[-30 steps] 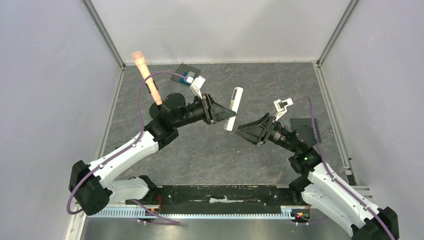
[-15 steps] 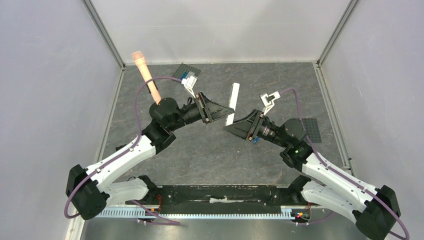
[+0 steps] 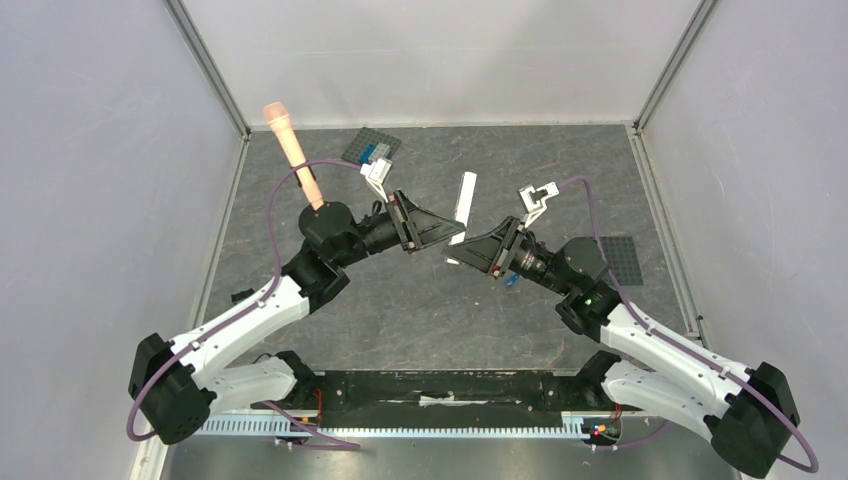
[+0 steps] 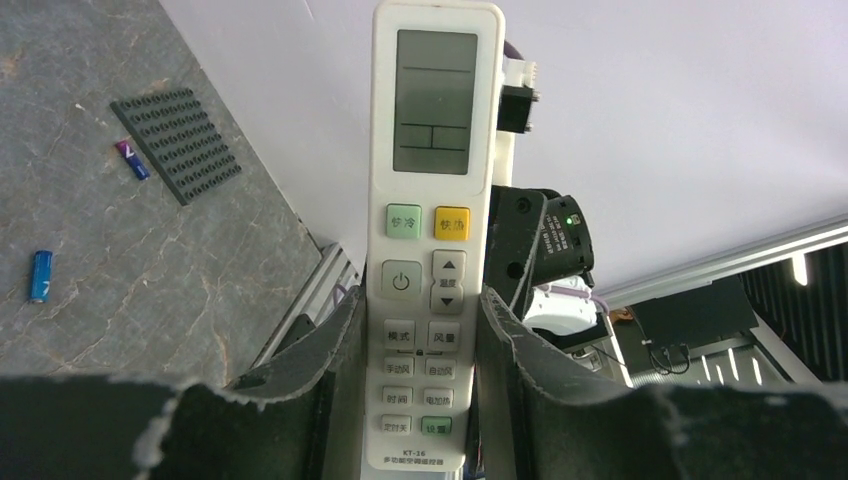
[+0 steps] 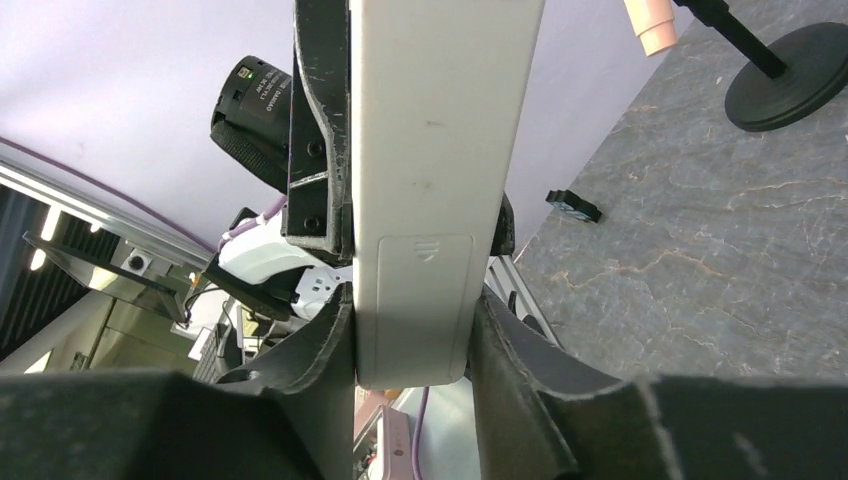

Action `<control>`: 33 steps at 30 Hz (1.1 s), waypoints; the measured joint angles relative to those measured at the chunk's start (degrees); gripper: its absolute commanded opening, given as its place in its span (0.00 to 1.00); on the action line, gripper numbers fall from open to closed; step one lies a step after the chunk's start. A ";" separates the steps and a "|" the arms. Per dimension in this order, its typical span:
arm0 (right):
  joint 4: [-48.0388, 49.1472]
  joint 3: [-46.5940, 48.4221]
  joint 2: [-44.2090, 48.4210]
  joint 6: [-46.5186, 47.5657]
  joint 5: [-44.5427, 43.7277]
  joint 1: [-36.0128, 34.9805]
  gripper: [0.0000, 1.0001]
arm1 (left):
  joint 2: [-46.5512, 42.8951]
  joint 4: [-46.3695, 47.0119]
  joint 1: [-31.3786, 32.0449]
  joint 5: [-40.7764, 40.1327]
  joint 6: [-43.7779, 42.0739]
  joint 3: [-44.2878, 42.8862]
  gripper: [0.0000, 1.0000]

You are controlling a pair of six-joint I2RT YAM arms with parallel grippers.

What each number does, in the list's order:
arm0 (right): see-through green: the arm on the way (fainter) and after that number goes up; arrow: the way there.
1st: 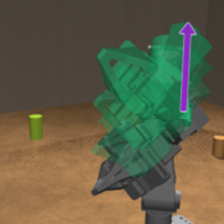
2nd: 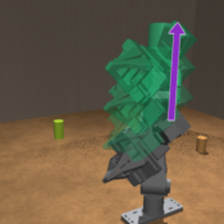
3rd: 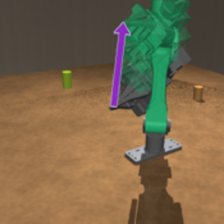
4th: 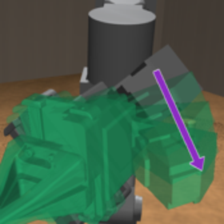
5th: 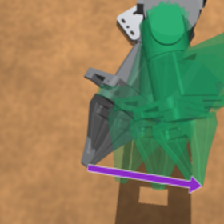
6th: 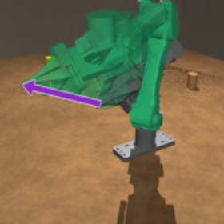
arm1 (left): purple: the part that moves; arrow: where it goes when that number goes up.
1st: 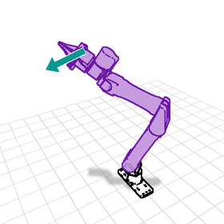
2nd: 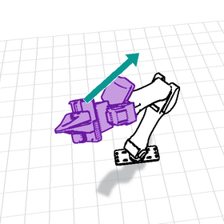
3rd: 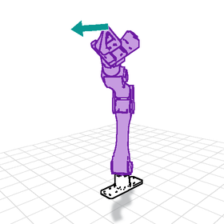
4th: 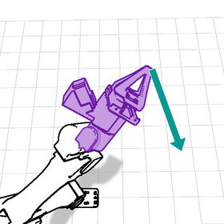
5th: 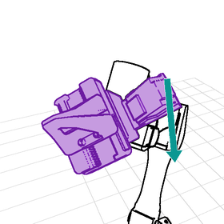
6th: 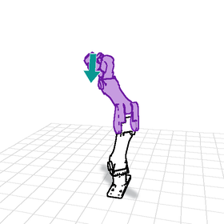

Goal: Load the batteries into the remote control

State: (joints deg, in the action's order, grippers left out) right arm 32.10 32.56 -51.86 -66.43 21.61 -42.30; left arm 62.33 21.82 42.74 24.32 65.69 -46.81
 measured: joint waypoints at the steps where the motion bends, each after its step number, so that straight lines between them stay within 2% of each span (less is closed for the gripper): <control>1: 0.11 0.00 -0.09 -0.87 -0.26 -0.13 0.22 | -0.09 0.28 -0.04 0.04 -0.09 0.00 0.14; 4: 0.31 0.02 0.02 -0.96 -0.87 -0.59 0.12 | -0.24 0.50 -0.04 -0.02 -0.22 0.00 0.49; 6: -0.31 0.02 0.17 -0.55 -1.03 -0.70 0.11 | -0.35 -0.04 -0.02 0.02 -0.68 0.00 0.66; 8: -2.95 0.15 0.46 2.05 -1.09 -0.87 0.11 | -0.70 -1.66 0.04 -0.02 -1.33 -0.09 0.73; 11: -10.05 1.66 0.52 7.45 -1.05 -1.22 0.11 | -1.40 -7.67 0.09 -0.24 -4.31 -1.49 0.76; 16: -24.85 7.63 0.13 19.56 -2.29 -1.31 0.09 | -1.42 -21.09 0.09 -2.45 -13.68 -8.57 0.76; 20: -33.68 9.64 -0.70 28.02 -4.28 -2.14 0.08 | -1.42 -27.36 0.09 -5.40 -19.67 -13.35 0.76; 26: -43.08 11.54 -2.51 36.83 -10.82 -5.95 0.08 | 0.96 -33.88 0.09 -9.14 -23.17 -16.72 0.73; 33: -46.90 12.94 -3.48 43.30 -17.90 -7.80 0.08 | 4.37 -43.01 0.09 -14.67 -23.76 -17.53 0.73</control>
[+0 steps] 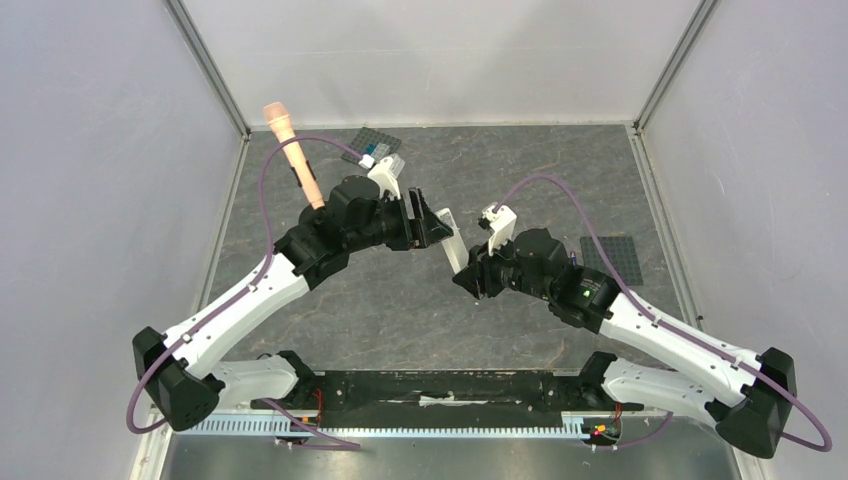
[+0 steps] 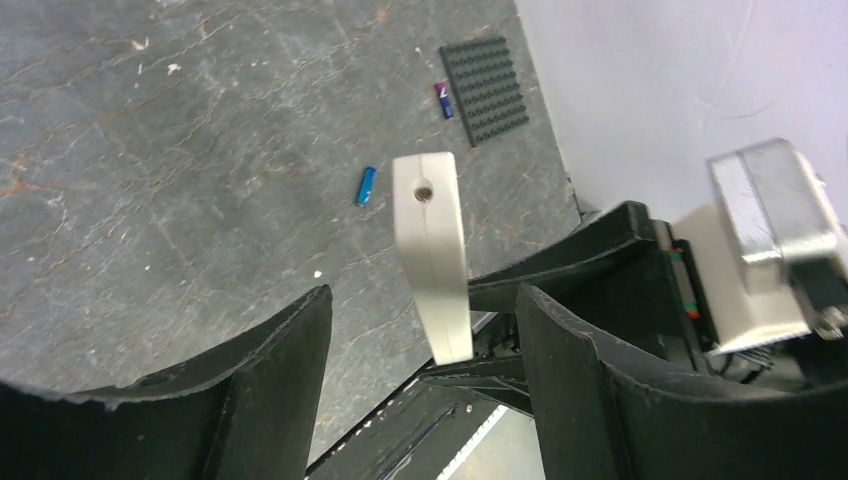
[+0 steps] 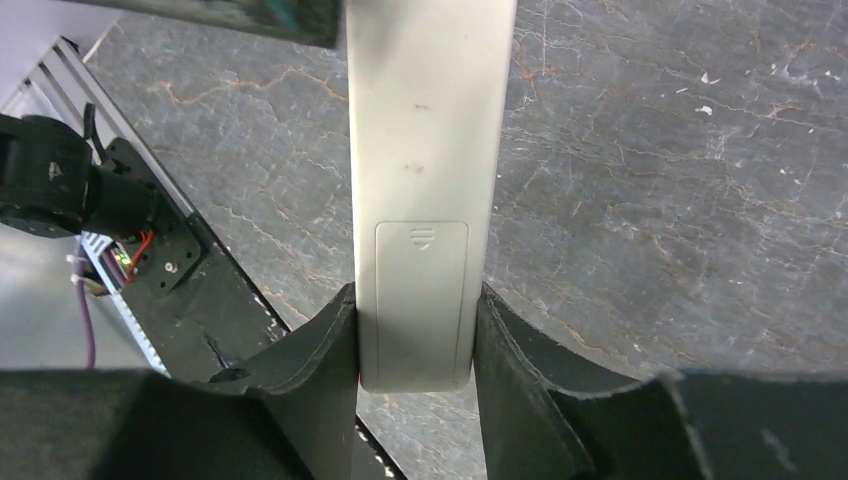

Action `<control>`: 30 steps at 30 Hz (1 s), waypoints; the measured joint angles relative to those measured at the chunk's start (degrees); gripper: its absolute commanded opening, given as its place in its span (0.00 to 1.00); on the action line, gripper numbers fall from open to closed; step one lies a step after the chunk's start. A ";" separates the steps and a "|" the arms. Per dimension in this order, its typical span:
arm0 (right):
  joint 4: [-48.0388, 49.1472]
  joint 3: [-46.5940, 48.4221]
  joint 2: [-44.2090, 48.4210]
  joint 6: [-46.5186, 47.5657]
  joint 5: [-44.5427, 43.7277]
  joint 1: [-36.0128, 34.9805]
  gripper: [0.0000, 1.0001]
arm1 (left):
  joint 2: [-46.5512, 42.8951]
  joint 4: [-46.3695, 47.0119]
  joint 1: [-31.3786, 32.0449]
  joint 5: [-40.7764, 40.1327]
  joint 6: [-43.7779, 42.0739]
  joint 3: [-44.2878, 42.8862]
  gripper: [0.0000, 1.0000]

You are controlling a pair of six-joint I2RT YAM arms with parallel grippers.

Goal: Load the batteries into the remote control

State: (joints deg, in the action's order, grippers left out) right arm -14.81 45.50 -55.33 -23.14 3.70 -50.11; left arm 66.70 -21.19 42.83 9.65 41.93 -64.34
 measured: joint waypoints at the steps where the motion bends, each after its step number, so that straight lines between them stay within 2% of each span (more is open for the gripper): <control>1: -0.11 0.07 -0.07 0.87 -0.79 -0.46 0.08 | 0.28 -0.81 0.00 -0.33 -0.09 0.00 0.73; 11: -0.26 0.57 -1.42 6.86 -4.26 -3.04 0.08 | 2.82 -1.40 0.00 0.96 0.57 0.76 0.68; 20: 0.33 0.57 -1.64 9.77 -4.17 -3.41 0.08 | 2.80 6.91 0.02 5.88 6.93 8.68 0.58; 23: 0.22 0.57 -1.64 11.21 -3.48 -3.61 0.09 | 2.75 9.88 0.02 6.86 9.77 10.47 0.57; 27: 0.52 0.57 -1.62 12.74 -3.10 -4.07 0.09 | 1.64 14.73 0.04 6.91 13.66 13.77 0.62; 30: 0.59 0.57 -1.57 13.16 -3.06 -4.15 0.09 | -0.11 18.18 0.04 6.29 16.22 16.33 0.60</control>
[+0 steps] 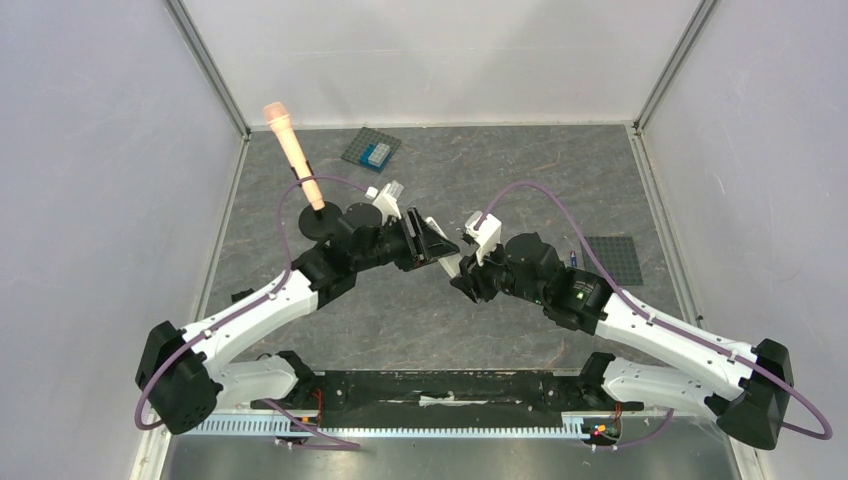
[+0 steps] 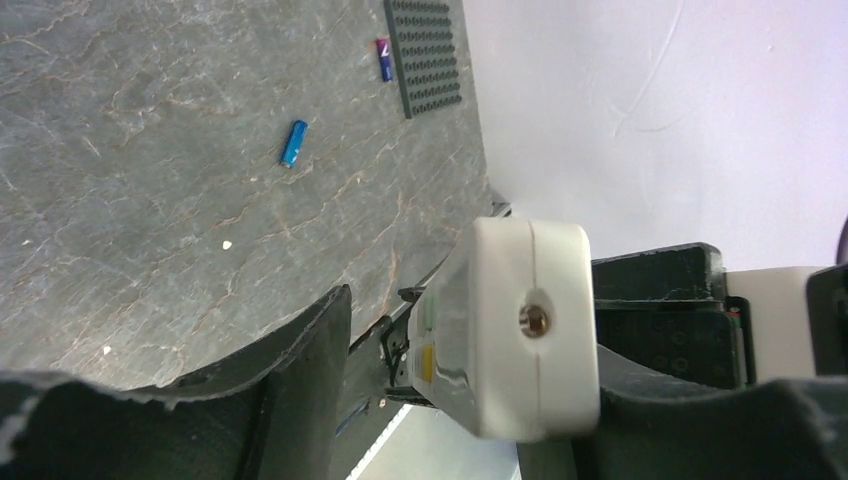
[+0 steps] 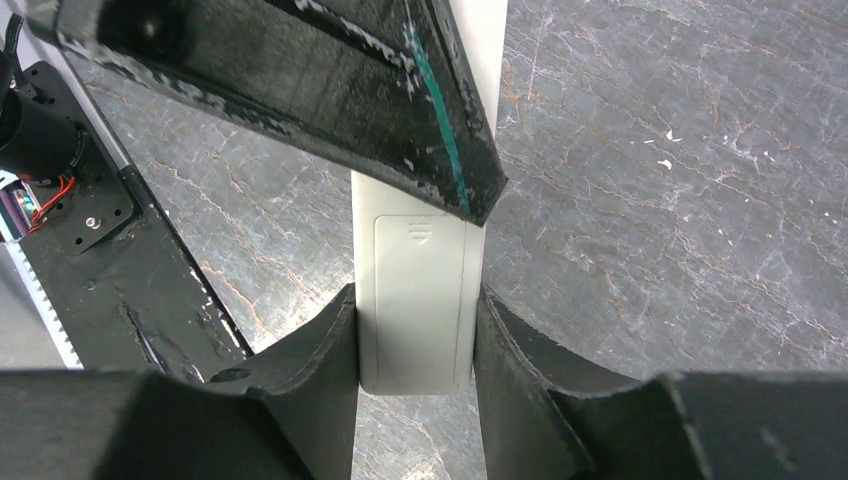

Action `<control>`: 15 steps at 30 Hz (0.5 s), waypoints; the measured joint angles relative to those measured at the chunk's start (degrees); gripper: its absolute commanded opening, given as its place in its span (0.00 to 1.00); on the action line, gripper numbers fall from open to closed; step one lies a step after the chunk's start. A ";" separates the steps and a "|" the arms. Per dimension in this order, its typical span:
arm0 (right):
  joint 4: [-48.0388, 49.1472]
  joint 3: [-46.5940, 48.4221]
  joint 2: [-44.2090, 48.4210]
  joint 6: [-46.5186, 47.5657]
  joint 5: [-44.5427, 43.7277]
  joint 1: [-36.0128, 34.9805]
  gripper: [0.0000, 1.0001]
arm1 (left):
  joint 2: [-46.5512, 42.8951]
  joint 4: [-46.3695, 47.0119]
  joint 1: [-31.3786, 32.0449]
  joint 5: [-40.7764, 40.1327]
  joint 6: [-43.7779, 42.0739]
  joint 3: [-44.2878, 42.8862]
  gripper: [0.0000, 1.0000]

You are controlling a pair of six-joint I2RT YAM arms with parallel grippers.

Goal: Load the batteries into the remote control

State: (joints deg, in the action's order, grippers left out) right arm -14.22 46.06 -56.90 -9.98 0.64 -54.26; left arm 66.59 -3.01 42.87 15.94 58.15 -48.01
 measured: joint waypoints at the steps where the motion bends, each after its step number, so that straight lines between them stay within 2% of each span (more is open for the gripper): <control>1: 0.00 0.00 0.00 0.02 0.00 0.00 0.08 | -0.61 0.98 0.00 -0.44 0.61 0.70 0.58; 4: 0.13 0.00 0.00 0.00 -0.04 -0.02 0.08 | -2.21 4.17 0.00 -1.18 1.57 2.67 0.55; 9: 0.94 0.00 0.07 -0.46 0.02 -0.07 0.08 | -5.46 7.98 0.00 -2.60 2.38 5.25 0.42; 15: 1.88 0.00 0.63 -1.53 0.02 -0.17 0.08 | -5.70 9.55 -0.04 -2.86 2.45 5.31 0.34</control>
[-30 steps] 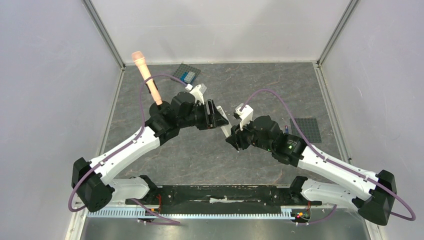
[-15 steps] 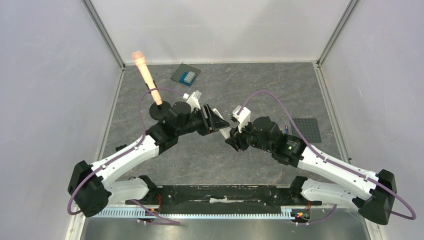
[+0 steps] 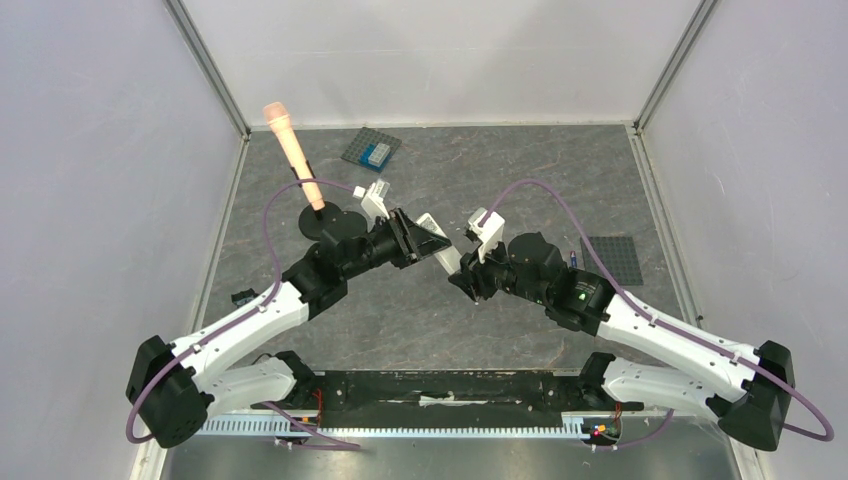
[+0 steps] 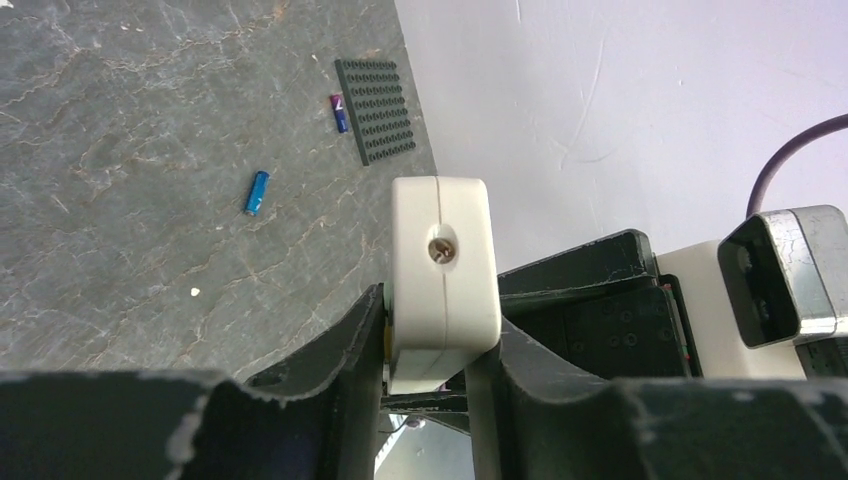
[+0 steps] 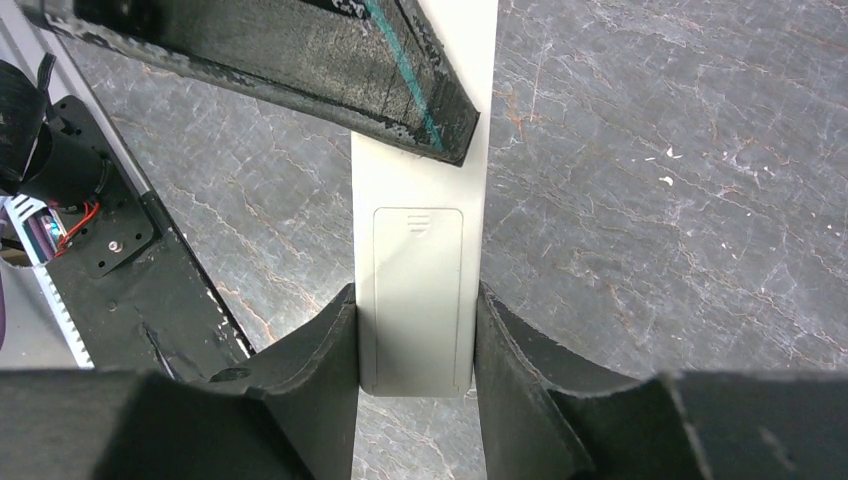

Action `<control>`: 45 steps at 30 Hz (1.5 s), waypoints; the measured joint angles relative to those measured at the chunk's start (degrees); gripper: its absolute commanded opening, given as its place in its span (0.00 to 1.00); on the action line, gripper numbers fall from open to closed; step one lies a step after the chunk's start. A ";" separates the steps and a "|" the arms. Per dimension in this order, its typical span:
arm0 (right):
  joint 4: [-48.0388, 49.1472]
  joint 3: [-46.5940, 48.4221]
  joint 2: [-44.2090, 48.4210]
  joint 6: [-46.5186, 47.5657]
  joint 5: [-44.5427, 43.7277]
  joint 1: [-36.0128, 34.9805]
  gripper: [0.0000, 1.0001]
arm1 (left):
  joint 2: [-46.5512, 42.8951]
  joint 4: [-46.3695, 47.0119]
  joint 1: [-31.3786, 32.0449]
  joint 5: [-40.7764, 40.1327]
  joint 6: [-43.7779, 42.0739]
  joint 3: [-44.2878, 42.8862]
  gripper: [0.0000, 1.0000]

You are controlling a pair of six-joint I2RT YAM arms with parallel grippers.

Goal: Load the batteries into the remote control

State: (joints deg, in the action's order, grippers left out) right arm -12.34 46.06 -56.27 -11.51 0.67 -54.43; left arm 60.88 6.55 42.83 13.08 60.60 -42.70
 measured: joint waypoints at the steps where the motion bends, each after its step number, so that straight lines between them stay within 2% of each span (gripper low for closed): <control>1: 0.09 0.00 0.02 -0.13 -0.07 0.00 0.08 | 0.00 -0.02 -0.02 -0.13 0.00 0.00 0.30; 3: 0.24 0.00 0.02 -0.46 -0.20 0.02 0.09 | 0.04 -0.31 -0.04 -0.76 -0.04 0.11 0.20; 4: 0.26 0.00 0.02 -0.55 -0.24 0.02 0.13 | 0.04 -0.22 -0.11 -0.76 0.00 0.26 0.15; 6: 0.24 0.00 0.02 -0.96 -0.33 0.02 0.38 | 0.04 -0.17 -0.11 -0.79 0.00 0.35 0.02; 8: 0.24 0.00 0.02 -1.73 -0.52 0.00 0.67 | 0.04 -0.20 -0.11 -0.94 0.00 0.35 0.02; 10: 0.70 0.00 0.04 -3.61 -0.66 -0.07 0.84 | 0.04 -0.09 -0.11 -0.94 0.15 0.39 0.02; 14: 3.06 -0.22 1.81 -11.37 -0.61 -0.11 0.94 | -1.09 0.57 0.04 -0.98 1.25 0.79 0.02; 18: 8.26 -2.84 7.41 -24.61 -1.03 -0.11 0.93 | -4.76 2.23 0.04 -1.03 4.02 1.79 0.02; 22: 17.09 -10.27 13.51 -40.26 -3.19 -0.11 0.86 | -8.15 6.40 0.04 -1.03 8.26 3.89 0.02; 28: 24.24 -14.80 12.63 -54.73 -4.48 -0.11 0.80 | -9.31 11.43 0.04 -1.01 12.68 7.02 0.02; 34: 32.79 -17.33 12.02 -63.10 -5.60 -0.11 0.68 | -9.86 12.79 0.04 -1.05 13.97 7.93 0.02; 39: 35.98 -18.86 10.27 -67.52 -5.90 -0.15 0.56 | -11.32 13.60 0.04 -1.27 14.29 8.28 0.02; 45: 39.80 -20.00 9.01 -70.60 -6.14 -0.22 0.54 | -11.37 13.57 0.04 -1.62 14.36 8.48 0.02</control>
State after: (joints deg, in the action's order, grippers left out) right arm 27.46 26.06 -47.27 -82.11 -5.48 -54.65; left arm 49.52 20.12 42.87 11.46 74.96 -34.22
